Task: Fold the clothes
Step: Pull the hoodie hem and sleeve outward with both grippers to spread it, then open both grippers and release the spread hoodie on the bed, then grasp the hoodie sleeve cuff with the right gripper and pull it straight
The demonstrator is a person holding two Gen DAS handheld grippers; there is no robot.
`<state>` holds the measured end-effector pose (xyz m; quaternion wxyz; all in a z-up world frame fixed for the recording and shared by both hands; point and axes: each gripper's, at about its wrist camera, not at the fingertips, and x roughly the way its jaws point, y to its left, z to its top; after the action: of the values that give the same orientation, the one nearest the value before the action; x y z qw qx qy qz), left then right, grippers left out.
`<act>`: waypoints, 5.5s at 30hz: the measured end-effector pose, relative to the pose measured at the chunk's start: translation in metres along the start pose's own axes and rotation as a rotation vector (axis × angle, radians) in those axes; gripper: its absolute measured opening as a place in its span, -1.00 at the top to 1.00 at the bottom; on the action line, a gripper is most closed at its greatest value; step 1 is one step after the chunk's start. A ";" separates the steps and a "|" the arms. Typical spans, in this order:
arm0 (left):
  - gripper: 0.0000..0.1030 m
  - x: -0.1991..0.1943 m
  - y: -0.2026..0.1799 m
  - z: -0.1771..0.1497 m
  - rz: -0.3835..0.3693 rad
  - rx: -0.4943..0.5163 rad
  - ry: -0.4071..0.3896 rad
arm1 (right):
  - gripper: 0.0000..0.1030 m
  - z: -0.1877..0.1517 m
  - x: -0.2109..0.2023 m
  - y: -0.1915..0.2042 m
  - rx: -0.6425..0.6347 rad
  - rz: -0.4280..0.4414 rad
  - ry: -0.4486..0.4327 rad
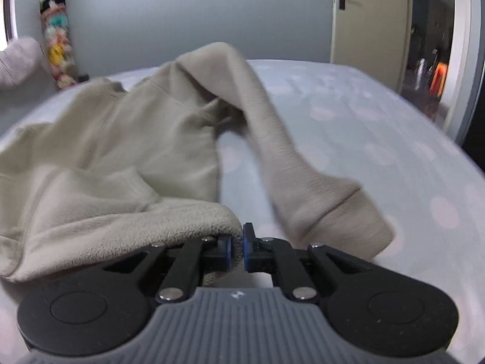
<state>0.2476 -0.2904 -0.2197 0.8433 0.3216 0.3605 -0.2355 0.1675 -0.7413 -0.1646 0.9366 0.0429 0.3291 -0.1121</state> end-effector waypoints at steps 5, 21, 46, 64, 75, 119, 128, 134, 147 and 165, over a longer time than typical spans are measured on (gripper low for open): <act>0.20 0.009 -0.011 -0.003 0.037 0.094 0.002 | 0.84 0.001 0.008 0.003 -0.023 -0.025 0.019; 0.83 -0.017 0.008 0.023 0.043 -0.009 -0.205 | 0.84 -0.007 0.010 0.004 -0.022 0.007 0.089; 0.88 -0.145 0.053 -0.023 -0.156 -0.249 0.040 | 0.87 -0.039 -0.164 0.034 -0.057 0.059 -0.005; 0.70 -0.134 0.050 -0.030 -0.273 -0.256 0.246 | 0.42 -0.076 -0.143 -0.006 0.041 0.130 0.246; 0.52 -0.120 0.079 0.011 -0.261 -0.409 0.125 | 0.11 -0.044 -0.115 -0.080 0.436 0.130 0.029; 0.27 0.008 0.024 0.076 -0.204 -0.440 0.317 | 0.93 0.045 -0.051 -0.297 0.949 -0.136 -0.300; 0.27 0.005 0.023 0.067 -0.200 -0.460 0.317 | 0.85 0.056 -0.044 -0.321 0.864 -0.190 -0.259; 0.27 0.008 0.022 0.065 -0.198 -0.457 0.330 | 0.33 0.014 -0.049 -0.306 0.733 -0.128 -0.195; 0.26 0.015 0.006 0.066 -0.199 -0.428 0.325 | -0.10 -0.005 -0.038 -0.212 -0.032 -0.186 -0.045; 0.26 0.007 -0.004 0.064 -0.169 -0.398 0.285 | 0.43 -0.021 0.025 -0.169 -0.677 -0.379 0.144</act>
<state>0.2784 -0.3397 -0.1925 0.8079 0.1480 0.5407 -0.1820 0.1336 -0.9073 -0.1979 0.8349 -0.3224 0.4145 -0.1650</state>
